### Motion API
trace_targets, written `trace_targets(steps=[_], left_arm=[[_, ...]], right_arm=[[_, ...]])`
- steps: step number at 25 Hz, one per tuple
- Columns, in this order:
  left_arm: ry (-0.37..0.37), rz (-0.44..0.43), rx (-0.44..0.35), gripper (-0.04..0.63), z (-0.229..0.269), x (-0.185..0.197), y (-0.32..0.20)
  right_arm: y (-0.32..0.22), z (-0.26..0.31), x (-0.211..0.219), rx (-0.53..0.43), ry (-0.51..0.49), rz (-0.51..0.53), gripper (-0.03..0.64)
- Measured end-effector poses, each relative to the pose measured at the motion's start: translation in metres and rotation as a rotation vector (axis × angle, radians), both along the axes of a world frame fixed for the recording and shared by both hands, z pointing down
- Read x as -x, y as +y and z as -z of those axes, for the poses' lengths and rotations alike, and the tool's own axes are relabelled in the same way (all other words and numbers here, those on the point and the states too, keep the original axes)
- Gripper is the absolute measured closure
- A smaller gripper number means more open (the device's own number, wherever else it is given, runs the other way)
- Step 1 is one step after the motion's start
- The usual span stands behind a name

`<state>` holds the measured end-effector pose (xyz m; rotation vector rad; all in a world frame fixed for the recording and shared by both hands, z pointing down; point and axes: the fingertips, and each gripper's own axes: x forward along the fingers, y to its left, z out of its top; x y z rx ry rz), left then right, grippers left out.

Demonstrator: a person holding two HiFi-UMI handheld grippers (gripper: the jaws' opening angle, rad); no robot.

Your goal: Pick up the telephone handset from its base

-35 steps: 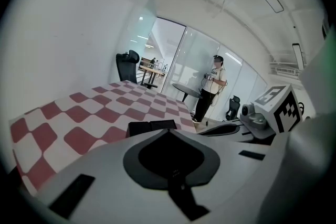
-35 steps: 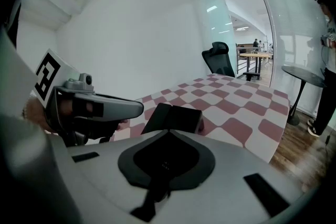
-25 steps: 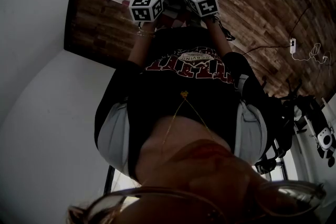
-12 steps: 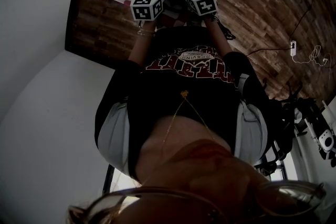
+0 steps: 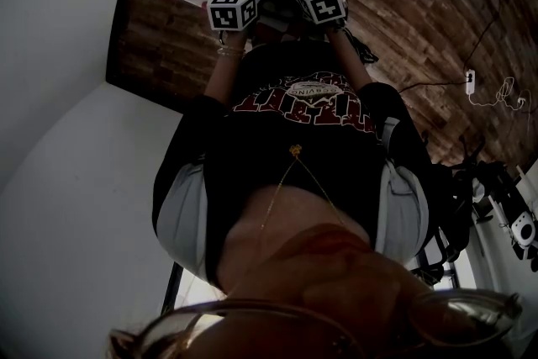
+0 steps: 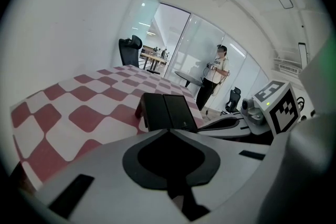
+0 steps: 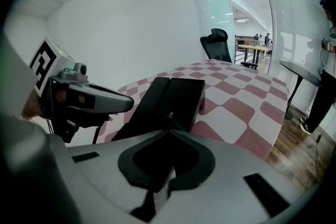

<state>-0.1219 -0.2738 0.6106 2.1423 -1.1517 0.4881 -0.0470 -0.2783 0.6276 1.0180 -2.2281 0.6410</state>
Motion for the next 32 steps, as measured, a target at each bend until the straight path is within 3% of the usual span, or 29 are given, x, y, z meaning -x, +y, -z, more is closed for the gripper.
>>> trace_targets(steps=[11, 15, 19, 26, 32], left_arm=[[0.056, -0.058, 0.048, 0.583, -0.012, 0.019, -0.009], [0.139, -0.099, 0.116, 0.524, -0.021, 0.015, -0.010], [0.167, -0.138, 0.148, 0.507, -0.028, 0.011, -0.011], [0.283, -0.143, 0.210, 0.468, -0.035, 0.002, -0.018], [0.296, -0.187, 0.230, 0.454, -0.037, -0.006, -0.018]], right_arm=[[-0.002, -0.001, 0.002, -0.025, 0.012, 0.003, 0.600], [-0.004, -0.003, 0.000, -0.026, 0.013, -0.016, 0.600], [0.000, -0.002, 0.000, -0.013, 0.007, -0.010, 0.600], [-0.003, -0.001, -0.002, -0.035, -0.006, -0.010, 0.600], [-0.002, -0.003, 0.000, -0.033, -0.001, -0.002, 0.600]])
